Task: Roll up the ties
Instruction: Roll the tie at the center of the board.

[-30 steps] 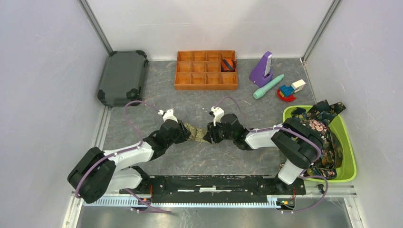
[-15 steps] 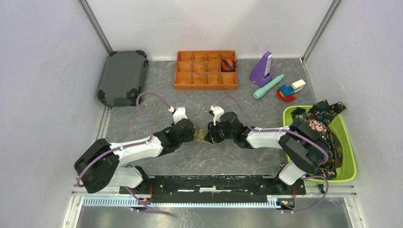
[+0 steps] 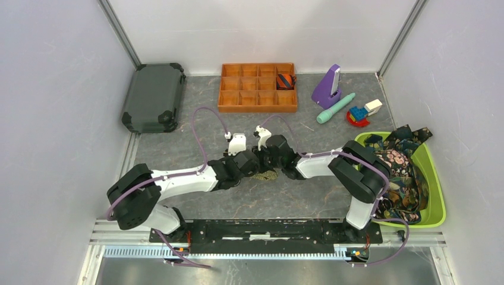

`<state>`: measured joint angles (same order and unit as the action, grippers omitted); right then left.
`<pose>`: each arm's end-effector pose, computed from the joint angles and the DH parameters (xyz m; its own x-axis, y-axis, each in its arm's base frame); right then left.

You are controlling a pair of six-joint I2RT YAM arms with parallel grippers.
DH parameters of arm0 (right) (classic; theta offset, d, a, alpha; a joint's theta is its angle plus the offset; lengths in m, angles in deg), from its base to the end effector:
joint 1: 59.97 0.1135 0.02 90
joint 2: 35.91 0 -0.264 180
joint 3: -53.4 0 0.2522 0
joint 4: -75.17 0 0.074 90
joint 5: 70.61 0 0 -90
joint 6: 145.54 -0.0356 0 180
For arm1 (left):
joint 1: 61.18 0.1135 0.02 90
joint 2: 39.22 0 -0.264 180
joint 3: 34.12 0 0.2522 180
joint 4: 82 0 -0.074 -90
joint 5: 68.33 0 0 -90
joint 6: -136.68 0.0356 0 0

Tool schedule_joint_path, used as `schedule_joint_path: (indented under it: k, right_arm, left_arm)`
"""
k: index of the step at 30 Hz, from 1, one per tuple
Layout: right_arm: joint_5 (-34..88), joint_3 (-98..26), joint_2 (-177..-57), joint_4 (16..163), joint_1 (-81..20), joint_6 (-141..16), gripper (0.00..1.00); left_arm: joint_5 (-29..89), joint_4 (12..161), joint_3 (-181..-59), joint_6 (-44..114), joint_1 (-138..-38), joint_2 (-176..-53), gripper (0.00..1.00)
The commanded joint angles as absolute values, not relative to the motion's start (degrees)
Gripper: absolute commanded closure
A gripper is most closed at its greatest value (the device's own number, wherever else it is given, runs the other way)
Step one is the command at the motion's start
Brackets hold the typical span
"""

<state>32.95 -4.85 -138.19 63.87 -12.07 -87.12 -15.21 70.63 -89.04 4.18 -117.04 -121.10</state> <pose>0.2277 0.2644 0.1374 -0.7558 -0.0771 -0.6503 -0.5373 0.6406 0.5485 0.1677 -0.2092 0.1773 -0.6507 -0.0032 -0.7593 0.0353 0.9988 -0.0345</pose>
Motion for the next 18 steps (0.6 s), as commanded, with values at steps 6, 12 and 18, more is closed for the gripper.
schedule_joint_path:
  k: [6,12,18]
  right_arm:
    - [36.4,-5.1,-139.6,56.7,-13.0,-89.9,0.81]
    - [34.9,0.8,-130.4,62.3,-16.5,-87.5,0.78]
    - [31.2,8.7,-119.3,68.9,-19.2,-84.2,0.75]
  left_arm:
    - [-23.5,63.1,-94.3,5.4,-119.7,-124.0,0.66]
    - [-27.1,58.7,-97.6,5.6,-121.5,-127.5,0.67]
    - [-31.1,53.6,-102.5,4.6,-124.4,-133.7,0.68]
